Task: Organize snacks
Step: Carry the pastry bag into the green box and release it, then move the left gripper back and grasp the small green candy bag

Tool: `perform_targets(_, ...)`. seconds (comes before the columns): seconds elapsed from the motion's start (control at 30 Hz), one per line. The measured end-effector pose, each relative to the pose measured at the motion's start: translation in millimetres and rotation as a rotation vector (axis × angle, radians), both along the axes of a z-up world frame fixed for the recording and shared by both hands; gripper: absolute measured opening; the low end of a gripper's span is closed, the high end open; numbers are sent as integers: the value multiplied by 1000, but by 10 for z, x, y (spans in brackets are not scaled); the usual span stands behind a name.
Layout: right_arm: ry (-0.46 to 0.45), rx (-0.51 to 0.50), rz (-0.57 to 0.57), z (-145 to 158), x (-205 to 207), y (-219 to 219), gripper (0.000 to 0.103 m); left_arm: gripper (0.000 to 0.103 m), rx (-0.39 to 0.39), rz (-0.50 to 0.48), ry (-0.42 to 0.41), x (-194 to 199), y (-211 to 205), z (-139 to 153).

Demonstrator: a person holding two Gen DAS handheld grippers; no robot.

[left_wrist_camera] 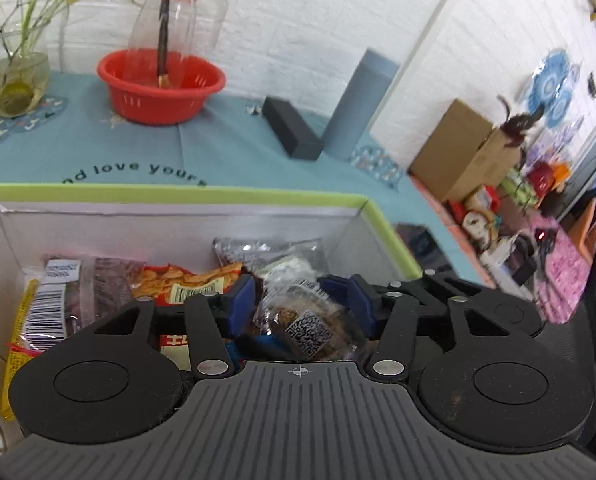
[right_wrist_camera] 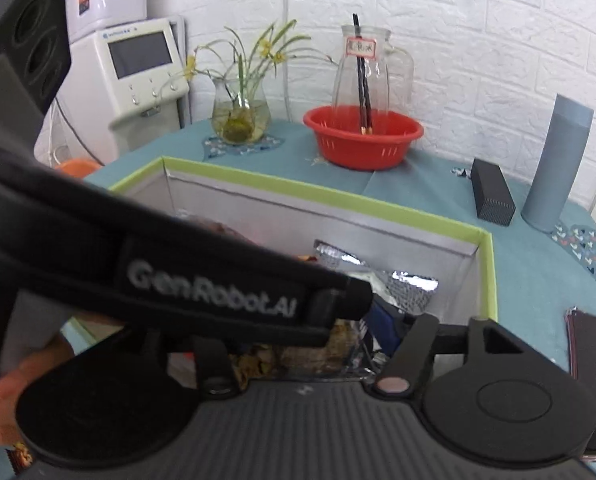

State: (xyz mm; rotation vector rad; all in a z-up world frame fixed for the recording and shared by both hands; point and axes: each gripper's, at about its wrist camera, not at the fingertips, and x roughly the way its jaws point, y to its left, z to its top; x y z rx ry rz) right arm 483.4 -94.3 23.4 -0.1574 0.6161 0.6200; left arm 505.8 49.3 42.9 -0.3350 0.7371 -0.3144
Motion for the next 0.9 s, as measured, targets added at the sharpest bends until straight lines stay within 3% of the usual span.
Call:
perform_targets(0.07,-58,14,-15,128,-152,-77,92,51,-27,8,-52,-179,34,187)
perform_targets(0.1,-96,14,-22,215,-265,-120,93,58,-39,8,-86,-297,44,311)
perform_targets(0.23,-198,47,-33,523,-862,-331,93,67,-72,-21,-208,-861,69,729)
perform_targets(0.3,-198,92,-51,565,-1177,-452,93,69,-66,-36,-260,-1207,97,852)
perform_targets(0.43,-89,195,-31,357,-1684,-568,93,74,-38,-9,-332,-1912,243,842)
perform_targets(0.5,-42,208,-35,174,-1890,-520,93,75,-15,47,-333,-2194,342,754)
perform_targets(0.67,63,234,-41,-193,-2263,-305,93,76,-74,238,-292,-2797,733,331)
perform_targets(0.8,43,180,14,-158,-2236,7,93,69,-133,247,-153,-2671,932,71)
perform_targets(0.9,-15,141,50,-81,-2166,220,93,69,-195,204,-125,-2566,974,-9)
